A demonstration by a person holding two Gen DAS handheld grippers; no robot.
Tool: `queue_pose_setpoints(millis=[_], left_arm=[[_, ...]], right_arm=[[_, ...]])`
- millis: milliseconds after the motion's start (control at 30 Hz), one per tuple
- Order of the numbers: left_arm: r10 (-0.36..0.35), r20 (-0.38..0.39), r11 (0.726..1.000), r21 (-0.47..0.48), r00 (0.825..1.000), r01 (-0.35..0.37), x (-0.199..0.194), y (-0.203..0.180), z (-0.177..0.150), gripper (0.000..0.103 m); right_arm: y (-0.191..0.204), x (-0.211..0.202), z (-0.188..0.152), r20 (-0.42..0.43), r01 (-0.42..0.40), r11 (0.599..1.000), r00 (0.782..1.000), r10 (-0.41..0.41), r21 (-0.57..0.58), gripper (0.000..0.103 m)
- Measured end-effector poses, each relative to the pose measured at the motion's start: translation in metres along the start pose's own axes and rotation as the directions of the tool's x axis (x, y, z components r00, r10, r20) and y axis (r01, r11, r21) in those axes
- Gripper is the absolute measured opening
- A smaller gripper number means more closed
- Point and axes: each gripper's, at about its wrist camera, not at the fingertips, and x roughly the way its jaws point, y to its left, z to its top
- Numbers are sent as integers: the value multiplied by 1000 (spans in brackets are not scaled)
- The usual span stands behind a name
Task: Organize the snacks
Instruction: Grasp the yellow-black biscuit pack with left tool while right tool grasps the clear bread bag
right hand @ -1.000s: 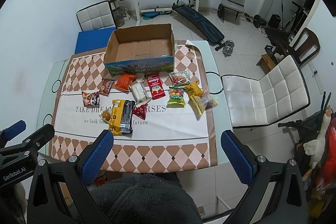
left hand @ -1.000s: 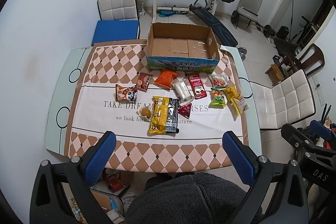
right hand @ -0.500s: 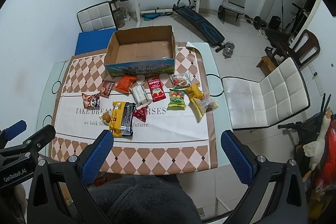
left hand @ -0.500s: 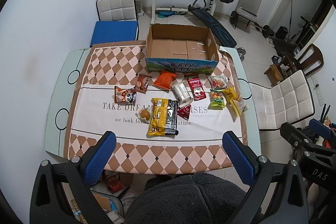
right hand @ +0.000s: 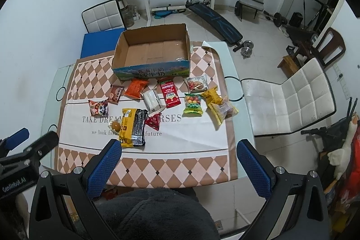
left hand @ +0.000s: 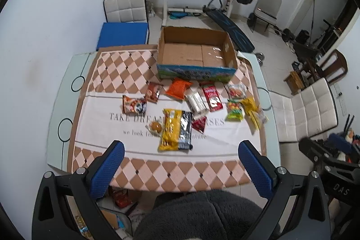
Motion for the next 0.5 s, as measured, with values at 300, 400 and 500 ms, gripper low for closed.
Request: queue_pose_setpoints(millis=[300,400,500], left_arm=[[34,-188,997,-56,981,-45,118,22,23,103],[15,-271,997,-73,962,-36,171,28,20,103],[-4,-338,997,-80,941,-25,224,30,17,103]], right_arm=[[-28,117,8,-138,-39,994,989,53,102,103],[-32,166,11,-199,-35,992,978,58,118,103],[-35,211,11,-249,-29,991,967,61,131,103]])
